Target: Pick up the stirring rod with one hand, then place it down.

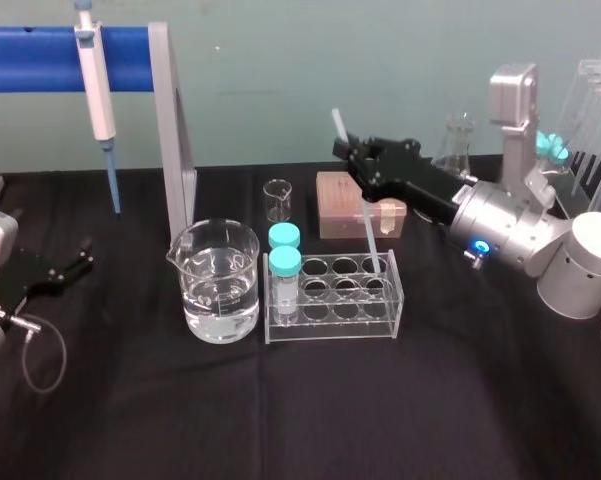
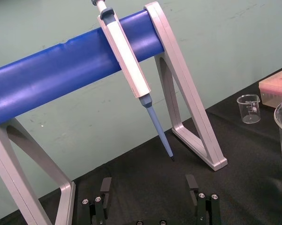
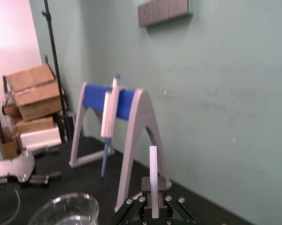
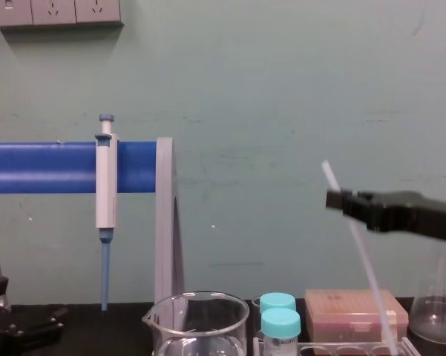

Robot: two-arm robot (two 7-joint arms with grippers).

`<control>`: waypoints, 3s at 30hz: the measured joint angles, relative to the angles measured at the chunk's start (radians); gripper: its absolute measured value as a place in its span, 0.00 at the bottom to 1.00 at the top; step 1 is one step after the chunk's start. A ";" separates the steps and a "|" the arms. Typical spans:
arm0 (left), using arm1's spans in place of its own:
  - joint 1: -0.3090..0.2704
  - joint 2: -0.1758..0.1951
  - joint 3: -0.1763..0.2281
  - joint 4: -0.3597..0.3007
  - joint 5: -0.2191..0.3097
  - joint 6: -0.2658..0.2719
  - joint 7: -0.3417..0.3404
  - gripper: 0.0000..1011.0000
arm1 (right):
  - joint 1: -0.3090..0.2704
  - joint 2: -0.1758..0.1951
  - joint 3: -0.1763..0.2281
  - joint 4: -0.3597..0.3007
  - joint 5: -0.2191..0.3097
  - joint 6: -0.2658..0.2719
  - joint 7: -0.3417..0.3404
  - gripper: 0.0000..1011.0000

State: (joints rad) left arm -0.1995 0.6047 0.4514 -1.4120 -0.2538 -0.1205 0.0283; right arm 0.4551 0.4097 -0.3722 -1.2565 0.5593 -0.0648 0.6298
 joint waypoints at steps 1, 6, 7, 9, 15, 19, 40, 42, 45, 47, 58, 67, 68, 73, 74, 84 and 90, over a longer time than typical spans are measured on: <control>0.000 0.000 0.000 0.000 0.000 0.000 0.000 0.99 | -0.002 0.002 0.002 -0.010 0.003 -0.001 -0.004 0.07; 0.000 0.000 0.000 0.000 0.000 0.000 0.000 0.99 | -0.017 0.014 0.013 -0.081 -0.015 -0.030 -0.052 0.07; 0.000 0.000 0.000 0.000 0.000 0.000 0.000 0.99 | -0.020 0.016 0.014 -0.090 -0.023 -0.036 -0.062 0.07; 0.000 0.000 0.000 0.000 0.000 0.000 0.000 0.99 | -0.028 0.020 0.019 -0.114 -0.048 -0.055 -0.090 0.07; 0.000 0.000 0.000 0.000 0.000 0.000 0.000 0.99 | -0.053 0.024 0.032 -0.164 -0.127 -0.093 -0.161 0.07; 0.000 0.000 0.000 0.000 0.000 0.000 0.000 0.99 | -0.075 0.020 0.043 -0.184 -0.182 -0.136 -0.198 0.07; 0.000 0.000 0.000 0.000 0.000 0.000 0.000 0.99 | -0.121 -0.063 0.092 -0.061 -0.149 -0.362 -0.121 0.07; 0.000 0.000 0.000 0.000 0.000 0.000 0.000 0.99 | -0.123 -0.068 0.095 -0.054 -0.148 -0.355 -0.117 0.07; 0.000 0.000 0.000 0.000 0.000 0.000 0.000 0.99 | -0.127 -0.072 0.099 -0.053 -0.149 -0.348 -0.114 0.07; 0.000 0.000 0.000 0.000 0.000 0.000 0.000 0.99 | -0.127 -0.072 0.099 -0.053 -0.149 -0.348 -0.114 0.07; 0.000 0.000 0.000 0.000 0.000 0.000 0.000 0.99 | -0.126 -0.070 0.097 -0.054 -0.149 -0.348 -0.114 0.07; 0.000 0.000 0.000 0.000 0.000 0.000 0.000 0.99 | -0.125 -0.070 0.096 -0.055 -0.149 -0.348 -0.115 0.07; 0.000 0.000 0.000 0.000 0.000 0.000 0.000 0.99 | -0.125 -0.069 0.096 -0.055 -0.149 -0.348 -0.115 0.07; 0.000 0.000 0.000 0.000 0.000 0.000 0.000 0.99 | -0.125 -0.069 0.096 -0.055 -0.149 -0.348 -0.115 0.07; 0.000 0.000 0.000 0.000 0.000 0.000 0.000 0.99 | -0.125 -0.069 0.096 -0.055 -0.149 -0.348 -0.115 0.07; 0.000 0.000 0.000 0.000 0.000 0.000 0.000 0.99 | -0.124 -0.069 0.096 -0.055 -0.149 -0.349 -0.115 0.07; 0.000 0.000 0.000 0.000 0.000 0.000 0.000 0.99 | -0.124 -0.069 0.096 -0.055 -0.149 -0.349 -0.116 0.07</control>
State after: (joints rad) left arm -0.1995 0.6046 0.4514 -1.4120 -0.2539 -0.1205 0.0283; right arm 0.3306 0.3407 -0.2764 -1.3118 0.4100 -0.4139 0.5142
